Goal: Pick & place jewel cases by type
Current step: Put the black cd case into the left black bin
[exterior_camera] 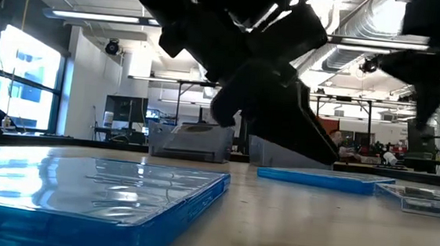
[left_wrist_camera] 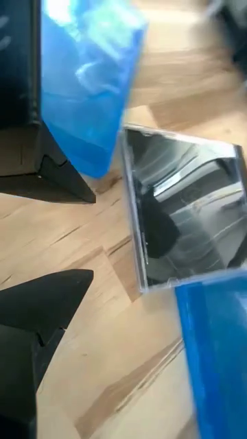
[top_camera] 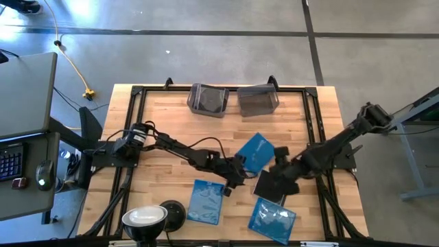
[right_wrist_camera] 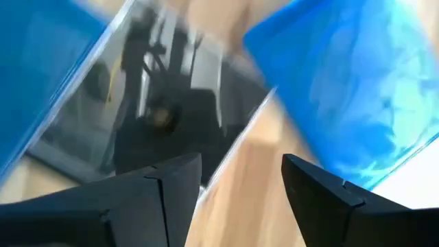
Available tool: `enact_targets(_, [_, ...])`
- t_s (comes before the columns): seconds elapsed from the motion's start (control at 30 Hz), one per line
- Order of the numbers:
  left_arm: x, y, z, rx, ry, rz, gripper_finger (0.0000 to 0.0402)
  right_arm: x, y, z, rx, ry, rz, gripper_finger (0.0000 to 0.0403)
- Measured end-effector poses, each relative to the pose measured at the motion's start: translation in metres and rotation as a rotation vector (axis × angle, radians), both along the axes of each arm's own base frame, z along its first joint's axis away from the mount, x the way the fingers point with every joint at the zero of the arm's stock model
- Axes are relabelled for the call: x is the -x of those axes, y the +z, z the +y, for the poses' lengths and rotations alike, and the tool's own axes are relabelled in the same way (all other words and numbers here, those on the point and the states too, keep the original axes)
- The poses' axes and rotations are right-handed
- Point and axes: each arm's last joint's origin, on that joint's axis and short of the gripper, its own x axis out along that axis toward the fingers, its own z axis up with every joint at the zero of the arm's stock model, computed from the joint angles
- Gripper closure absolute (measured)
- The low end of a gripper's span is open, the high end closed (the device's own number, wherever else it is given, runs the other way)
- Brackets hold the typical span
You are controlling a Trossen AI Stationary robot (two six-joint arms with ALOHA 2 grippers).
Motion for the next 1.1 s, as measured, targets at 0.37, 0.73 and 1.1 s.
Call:
enact_targets(0.37, [-0.007,-0.002,-0.004,-0.213,-0.166,-0.154,0.0239,0.053,-0.044,0.033,0.037,0.166,0.022,0.0204])
enact_targets(0.73, [-0.025,-0.018,-0.002,-0.432,-0.171,-0.211,0.0239,0.076,-0.057,0.044,0.094,0.389,0.014,0.0204])
enact_targets(1.1, [-0.028,-0.022,0.001,-0.543,-0.259,-0.244,0.0239,0.076,-0.074,0.053,0.318,0.432,-0.086,0.0204])
